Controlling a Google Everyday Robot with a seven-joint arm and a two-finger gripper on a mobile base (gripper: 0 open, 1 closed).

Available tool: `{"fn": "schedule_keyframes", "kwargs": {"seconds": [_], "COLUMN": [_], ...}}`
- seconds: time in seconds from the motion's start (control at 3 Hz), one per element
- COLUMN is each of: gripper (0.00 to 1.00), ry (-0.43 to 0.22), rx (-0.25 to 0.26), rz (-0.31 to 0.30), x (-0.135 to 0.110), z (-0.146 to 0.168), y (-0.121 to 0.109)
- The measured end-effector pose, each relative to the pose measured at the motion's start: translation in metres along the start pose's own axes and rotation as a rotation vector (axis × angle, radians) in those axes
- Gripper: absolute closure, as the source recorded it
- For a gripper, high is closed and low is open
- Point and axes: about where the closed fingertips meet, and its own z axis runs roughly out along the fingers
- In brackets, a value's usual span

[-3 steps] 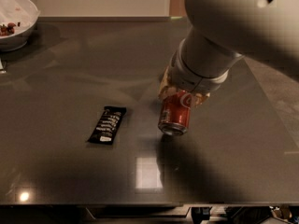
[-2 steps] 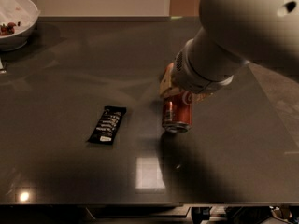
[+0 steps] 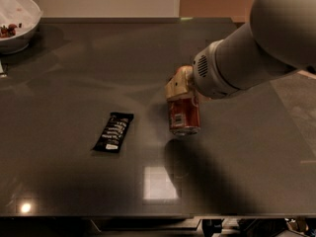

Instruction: Place coke can upright

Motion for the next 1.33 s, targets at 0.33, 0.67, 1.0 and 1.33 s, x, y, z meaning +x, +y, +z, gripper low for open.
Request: {"fn": "schedule_keyframes", "kwargs": {"seconds": [0.33, 0.67, 1.0, 1.33], "gripper": [1.0, 1.0, 1.0, 1.0], "ry": [0.02, 0.061, 0.074, 0.074], "rx": [0.112, 0.193, 0.191, 0.191], "rz": [-0.06, -0.134, -0.221, -0.222], "x": [-0.0047, -0.0095, -0.01, -0.0099], "z": [0.0013, 0.0031, -0.0004, -0.0004], "y": [-0.0105, -0.0163, -0.0177, -0.0179]}}
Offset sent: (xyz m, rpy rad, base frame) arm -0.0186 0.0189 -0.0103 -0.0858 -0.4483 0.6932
